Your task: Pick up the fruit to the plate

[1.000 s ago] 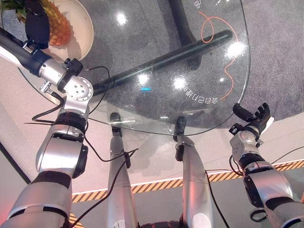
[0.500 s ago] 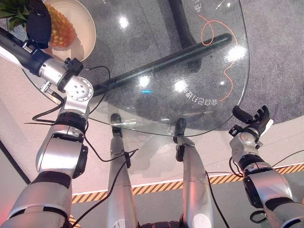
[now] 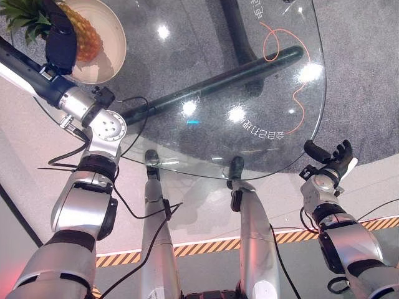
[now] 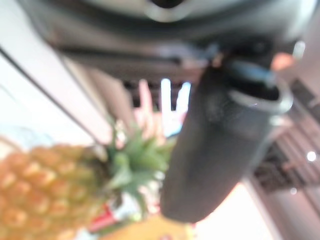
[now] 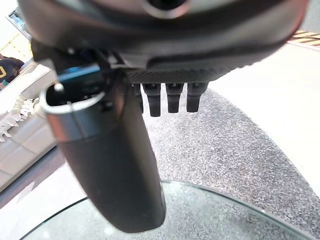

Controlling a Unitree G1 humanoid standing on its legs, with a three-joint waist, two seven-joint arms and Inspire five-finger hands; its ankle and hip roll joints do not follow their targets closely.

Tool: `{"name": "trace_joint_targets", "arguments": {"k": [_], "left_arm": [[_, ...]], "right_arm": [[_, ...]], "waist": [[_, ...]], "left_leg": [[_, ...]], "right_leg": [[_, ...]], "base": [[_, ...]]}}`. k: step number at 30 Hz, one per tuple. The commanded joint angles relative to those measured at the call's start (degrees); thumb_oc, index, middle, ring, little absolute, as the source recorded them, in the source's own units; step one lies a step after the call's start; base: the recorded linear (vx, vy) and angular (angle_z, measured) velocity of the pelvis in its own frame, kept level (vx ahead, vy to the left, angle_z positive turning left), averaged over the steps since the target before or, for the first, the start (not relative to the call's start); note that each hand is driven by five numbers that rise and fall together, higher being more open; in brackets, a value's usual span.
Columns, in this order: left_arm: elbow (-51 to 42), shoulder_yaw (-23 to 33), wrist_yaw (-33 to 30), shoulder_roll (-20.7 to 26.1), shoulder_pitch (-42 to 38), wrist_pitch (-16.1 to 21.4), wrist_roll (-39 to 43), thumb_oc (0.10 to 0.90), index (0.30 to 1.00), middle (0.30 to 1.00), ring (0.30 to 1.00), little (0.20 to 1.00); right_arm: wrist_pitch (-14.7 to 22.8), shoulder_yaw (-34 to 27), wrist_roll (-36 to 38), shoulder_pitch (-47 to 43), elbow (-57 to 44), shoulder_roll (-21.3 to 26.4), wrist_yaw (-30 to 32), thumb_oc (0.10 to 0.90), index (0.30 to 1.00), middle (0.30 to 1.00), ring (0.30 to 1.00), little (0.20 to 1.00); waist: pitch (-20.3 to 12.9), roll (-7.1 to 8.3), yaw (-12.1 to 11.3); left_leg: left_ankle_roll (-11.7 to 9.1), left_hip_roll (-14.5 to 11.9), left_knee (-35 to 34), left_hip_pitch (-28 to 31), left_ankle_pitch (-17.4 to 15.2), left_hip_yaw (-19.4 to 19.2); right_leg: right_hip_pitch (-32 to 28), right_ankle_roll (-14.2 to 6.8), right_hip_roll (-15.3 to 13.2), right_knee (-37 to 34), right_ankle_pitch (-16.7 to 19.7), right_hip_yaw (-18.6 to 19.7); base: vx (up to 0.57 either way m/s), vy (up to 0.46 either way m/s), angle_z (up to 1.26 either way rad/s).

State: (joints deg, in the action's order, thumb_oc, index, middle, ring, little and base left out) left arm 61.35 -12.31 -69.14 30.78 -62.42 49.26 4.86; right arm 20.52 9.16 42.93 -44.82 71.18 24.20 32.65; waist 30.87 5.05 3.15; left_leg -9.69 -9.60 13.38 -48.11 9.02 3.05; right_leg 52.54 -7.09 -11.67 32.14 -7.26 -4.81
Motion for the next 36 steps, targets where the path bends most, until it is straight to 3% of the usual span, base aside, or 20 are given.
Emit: {"name": "trace_joint_targets", "arguments": {"k": [1, 14, 20, 24, 28, 31, 32, 34, 36], "left_arm": [[-4.3, 4.0, -1.0, 1.3, -1.7, 4.9, -2.3, 0.8, 0.9, 0.9, 0.9, 0.9], [-9.7, 6.0, 4.4, 0.0, 7.7, 5.3, -1.0, 0.8, 0.9, 0.9, 0.9, 0.9], [-12.5, 6.8, 19.7, -0.2, 15.2, 1.6, 7.6, 0.8, 0.9, 0.9, 0.9, 0.9], [-13.5, 7.9, 35.3, -0.5, 22.3, -4.0, 19.9, 0.8, 0.9, 0.9, 0.9, 0.9], [-12.1, 11.4, 49.3, -2.2, 30.5, -13.0, 33.9, 0.8, 0.9, 0.9, 0.9, 0.9], [-8.8, 13.3, 53.9, -4.0, 36.5, -18.9, 37.2, 0.8, 0.9, 0.9, 0.9, 0.9], [-8.7, 13.3, 54.1, -4.1, 36.7, -19.2, 37.3, 0.8, 0.9, 0.9, 0.9, 0.9], [-4.8, 13.3, 55.5, -6.2, 41.1, -24.6, 34.4, 0.8, 0.9, 0.9, 0.9, 0.9], [-2.5, 13.0, 57.4, -7.2, 43.6, -27.1, 30.8, 0.8, 0.9, 0.9, 0.9, 0.9]], "right_arm": [[1.6, -2.2, 1.3, 5.8, 0.0, -0.1, 3.7, 0.8, 0.9, 0.9, 0.9, 0.9], [1.7, -4.6, 0.9, 10.4, -0.4, -1.1, 4.1, 0.8, 0.9, 0.9, 0.9, 0.9], [0.7, -6.7, -0.4, 14.5, -0.8, -1.5, 4.0, 0.8, 0.9, 0.9, 0.9, 0.9], [0.2, -8.5, -2.8, 18.9, -1.3, -1.5, 3.1, 0.8, 0.9, 0.9, 0.9, 0.9], [-0.8, -11.4, -5.9, 24.3, -1.0, -0.7, -0.6, 0.8, 0.9, 0.9, 0.9, 0.9], [-2.2, -12.6, -8.3, 28.1, -0.4, -0.5, -3.8, 0.8, 0.9, 0.9, 0.9, 0.9], [-2.3, -12.6, -8.3, 28.3, -0.5, -0.6, -3.9, 0.8, 0.9, 0.9, 0.9, 0.9], [-4.2, -13.0, -11.4, 31.3, -0.1, -1.0, -6.4, 0.8, 0.9, 0.9, 0.9, 0.9], [-5.3, -12.9, -13.2, 33.3, 0.0, -1.7, -8.3, 0.8, 0.9, 0.9, 0.9, 0.9]], "waist": [[-1.1, 1.69, -1.8], [-1.1, 1.63, -3.6], [-1.1, 1.08, -4.9], [-3.1, 0.0, -5.1], [-6.7, -1.7, -5.1], [-10.0, -2.89, -5.0], [-10.1, -2.94, -5.0], [-13.2, -3.58, -4.8], [-14.8, -3.68, -4.5]], "left_leg": [[2.9, 2.2, 13.2, -0.2, -12.4, 0.0], [2.5, 2.8, 9.6, 8.9, -12.0, -0.6], [2.4, 3.4, 5.2, 16.8, -11.1, -1.2], [2.4, 3.6, 0.8, 22.0, -9.9, -2.2], [2.4, 3.7, -4.6, 27.3, -8.1, -3.0], [2.6, 3.8, -8.8, 31.8, -7.1, -3.6], [2.6, 3.8, -9.0, 32.2, -7.0, -3.6], [2.7, 4.0, -12.1, 36.2, -6.1, -4.2], [2.8, 3.9, -13.8, 38.7, -5.6, -4.7]], "right_leg": [[-5.8, 2.3, 5.5, -4.2, 2.4, -0.3], [-15.5, 1.2, 3.7, -8.6, 3.4, -0.8], [-23.2, 0.3, 2.4, -12.7, 4.4, -1.0], [-27.9, -0.2, 1.7, -16.4, 5.4, -1.1], [-33.2, -0.9, 0.8, -20.9, 6.8, -1.6], [-37.7, -1.7, 0.0, -24.6, 8.0, -1.8], [-38.0, -1.7, 0.0, -24.9, 8.0, -1.8], [-42.2, -2.3, -0.5, -27.8, 9.1, -2.2], [-44.5, -2.6, -0.6, -29.4, 9.8, -2.4]], "base": [[0.0, 0.0, 0.0], [0.0, -0.001, 0.01], [0.03, 0.002, 0.02], [0.08, 0.05, -0.03], [0.12, 0.096, 0.02], [0.17, 0.087, 0.02], [0.17, 0.087, -0.01], [0.23, 0.074, 0.01], [0.24, 0.039, 0.12]]}}
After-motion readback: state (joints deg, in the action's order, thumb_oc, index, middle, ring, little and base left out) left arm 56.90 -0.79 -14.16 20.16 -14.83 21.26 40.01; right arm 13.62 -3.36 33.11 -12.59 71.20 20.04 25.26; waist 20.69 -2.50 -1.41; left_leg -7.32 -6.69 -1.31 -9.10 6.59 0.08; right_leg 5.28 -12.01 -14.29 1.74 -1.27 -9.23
